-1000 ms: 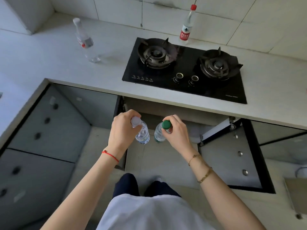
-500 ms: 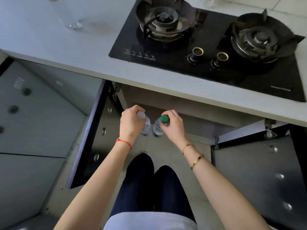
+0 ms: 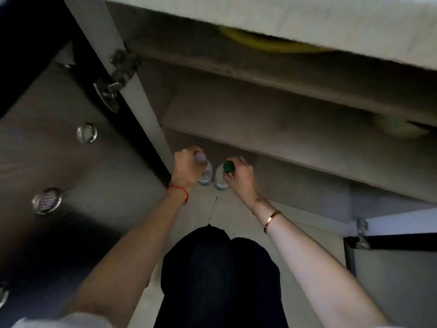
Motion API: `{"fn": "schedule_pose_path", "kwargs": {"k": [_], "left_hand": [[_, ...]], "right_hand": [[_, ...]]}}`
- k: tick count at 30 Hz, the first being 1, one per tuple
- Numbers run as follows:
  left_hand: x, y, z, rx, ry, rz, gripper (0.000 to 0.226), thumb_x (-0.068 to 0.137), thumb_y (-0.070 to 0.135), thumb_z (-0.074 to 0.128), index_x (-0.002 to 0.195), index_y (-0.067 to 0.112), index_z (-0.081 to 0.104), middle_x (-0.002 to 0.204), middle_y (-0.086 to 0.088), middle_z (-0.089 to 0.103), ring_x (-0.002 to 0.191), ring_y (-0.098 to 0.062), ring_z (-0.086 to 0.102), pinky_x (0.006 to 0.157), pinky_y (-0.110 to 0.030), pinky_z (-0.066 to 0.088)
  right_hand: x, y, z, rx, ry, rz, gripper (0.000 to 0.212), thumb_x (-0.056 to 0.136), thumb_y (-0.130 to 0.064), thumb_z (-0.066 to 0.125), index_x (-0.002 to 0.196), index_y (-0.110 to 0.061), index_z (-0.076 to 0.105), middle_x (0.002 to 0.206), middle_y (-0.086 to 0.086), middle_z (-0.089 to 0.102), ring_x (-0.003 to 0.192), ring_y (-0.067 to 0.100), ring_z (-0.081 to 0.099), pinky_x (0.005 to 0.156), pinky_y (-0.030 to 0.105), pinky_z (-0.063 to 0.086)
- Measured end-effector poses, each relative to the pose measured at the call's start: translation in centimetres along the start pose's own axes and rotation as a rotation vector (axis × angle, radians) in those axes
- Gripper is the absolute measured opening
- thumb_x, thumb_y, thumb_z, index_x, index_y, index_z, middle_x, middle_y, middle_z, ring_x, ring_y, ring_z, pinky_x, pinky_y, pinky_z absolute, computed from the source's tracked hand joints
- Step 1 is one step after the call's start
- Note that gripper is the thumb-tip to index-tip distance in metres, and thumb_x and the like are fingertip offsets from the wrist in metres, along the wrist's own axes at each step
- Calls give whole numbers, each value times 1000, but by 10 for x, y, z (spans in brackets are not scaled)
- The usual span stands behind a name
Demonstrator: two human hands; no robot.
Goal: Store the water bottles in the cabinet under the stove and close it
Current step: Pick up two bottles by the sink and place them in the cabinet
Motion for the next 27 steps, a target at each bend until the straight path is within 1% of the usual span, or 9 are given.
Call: {"fn": "schedule_pose_path", "kwargs": {"k": [3,6,9,11,15,17,19,24,27], "left_hand": [[17,-27,28,-13,21,-11,16,73,8,73,90,9,70,88,-11,73,84,-24,68,69,-23,46],[31,-48,46,-7,40,-20,20,75,9,74,94,12,71,93,-10,75,87,-22,69,71,-18,43],[45,-61,55,2,59,-41,22,74,11,74,95,16,72,94,-7,75,88,-21,70,72,-17,43],[52,-64,59,-9,67,-41,23,74,10,74,97,15,73,96,-8,75,90,-21,69,73,-17,42],[63,-67,66,-35,60,-37,22,76,7,73,97,11,73,99,-9,75,93,-23,69,82,-22,49],[68,-66,69,-47,51,-30,22,76,6,74,97,11,73,99,-9,75,92,-22,69,82,-19,48],[73,-63,71,-41,44,-15,21,76,6,73,97,9,73,99,-10,75,93,-22,69,83,-20,47],[78,-61,74,-19,10,20,22,77,6,72,99,7,70,102,-13,74,95,-25,69,81,-20,45],[74,-62,73,-28,16,34,26,78,6,72,103,7,69,102,-16,73,96,-29,69,84,-29,50]], "right_hand": [[21,25,30,-16,-6,-9,34,82,-7,68,115,-2,62,114,18,61,97,32,62,74,22,39],[39,43,45,-15,3,-3,34,83,-10,67,116,-5,61,117,16,60,98,31,63,75,26,45],[55,54,53,-31,14,13,32,84,-11,68,115,-7,61,119,15,61,101,31,62,76,22,41],[65,58,57,-35,15,34,32,84,-12,68,116,-7,61,118,16,63,102,32,63,77,20,39],[82,57,63,-20,19,54,27,86,-15,66,111,-6,63,105,19,69,94,36,66,71,25,44],[87,54,66,-14,24,52,24,85,-14,66,108,-5,63,102,19,69,91,36,66,69,27,46],[89,51,70,-20,28,51,24,86,-13,66,107,-3,61,102,19,69,91,36,66,68,26,44],[80,49,72,-31,44,64,30,89,-17,66,115,-5,57,111,17,66,95,34,65,73,26,45],[73,48,69,-13,67,42,36,87,-17,68,120,-7,56,120,16,60,101,33,63,82,31,52]]}}
Point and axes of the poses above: each hand's wrist, its own x-axis towards the middle knuckle, its own z-axis out of the palm, y = z × x, the point moved 7 cm from there along x, towards the middle knuckle
